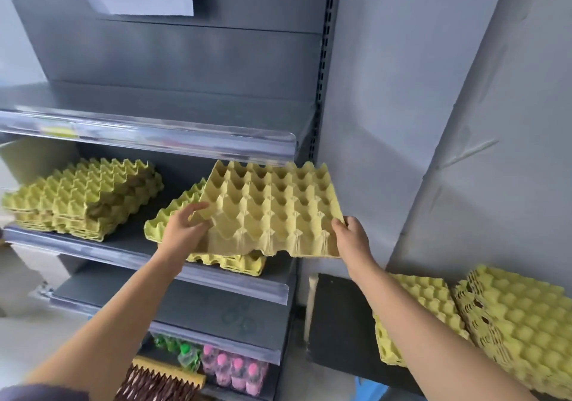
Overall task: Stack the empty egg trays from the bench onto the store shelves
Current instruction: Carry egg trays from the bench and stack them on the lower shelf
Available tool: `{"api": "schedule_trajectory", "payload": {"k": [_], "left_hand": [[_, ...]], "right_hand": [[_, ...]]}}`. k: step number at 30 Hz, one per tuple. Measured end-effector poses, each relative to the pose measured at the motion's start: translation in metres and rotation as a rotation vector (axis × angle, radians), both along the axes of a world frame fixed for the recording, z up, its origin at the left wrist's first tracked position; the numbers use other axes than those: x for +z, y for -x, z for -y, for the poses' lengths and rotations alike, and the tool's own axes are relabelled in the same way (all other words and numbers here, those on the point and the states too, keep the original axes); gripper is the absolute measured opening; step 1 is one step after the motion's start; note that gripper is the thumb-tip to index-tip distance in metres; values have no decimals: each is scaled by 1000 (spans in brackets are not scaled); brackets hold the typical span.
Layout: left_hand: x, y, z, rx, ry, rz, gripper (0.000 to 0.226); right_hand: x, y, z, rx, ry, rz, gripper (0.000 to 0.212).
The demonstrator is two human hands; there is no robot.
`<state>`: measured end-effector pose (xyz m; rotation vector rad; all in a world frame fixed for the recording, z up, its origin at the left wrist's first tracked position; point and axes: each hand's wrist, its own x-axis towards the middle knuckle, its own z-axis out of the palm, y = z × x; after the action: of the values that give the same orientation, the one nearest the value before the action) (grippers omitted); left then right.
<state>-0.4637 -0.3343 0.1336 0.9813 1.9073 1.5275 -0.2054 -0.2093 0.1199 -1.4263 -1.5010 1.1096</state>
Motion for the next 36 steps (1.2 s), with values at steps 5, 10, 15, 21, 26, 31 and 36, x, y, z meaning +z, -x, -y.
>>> {"api": "schedule_trajectory", "payload": {"k": [5, 10, 15, 21, 26, 31, 36], "left_hand": [[-1, 96, -12, -22, -10, 47, 36], [-6, 154, -33, -19, 4, 66, 26], [-20, 187, -56, 5, 324, -327, 49], [-34, 197, -79, -56, 540, -585, 28], [-49, 202, -90, -143, 585, -592, 36], [-57, 206, -92, -175, 615, -675, 41], [-57, 204, -95, -96, 493, -842, 36]], "right_hand": [[-10, 85, -5, -43, 37, -116, 25], [-22, 147, -2, -77, 100, -173, 39], [-33, 181, -3, -138, 96, -143, 41], [-52, 205, -3, -193, 87, -39, 43], [-66, 207, -3, -220, 116, 59, 43], [-70, 206, -3, -181, 120, 63, 49], [-66, 207, -3, -174, 4, 201, 56]]}}
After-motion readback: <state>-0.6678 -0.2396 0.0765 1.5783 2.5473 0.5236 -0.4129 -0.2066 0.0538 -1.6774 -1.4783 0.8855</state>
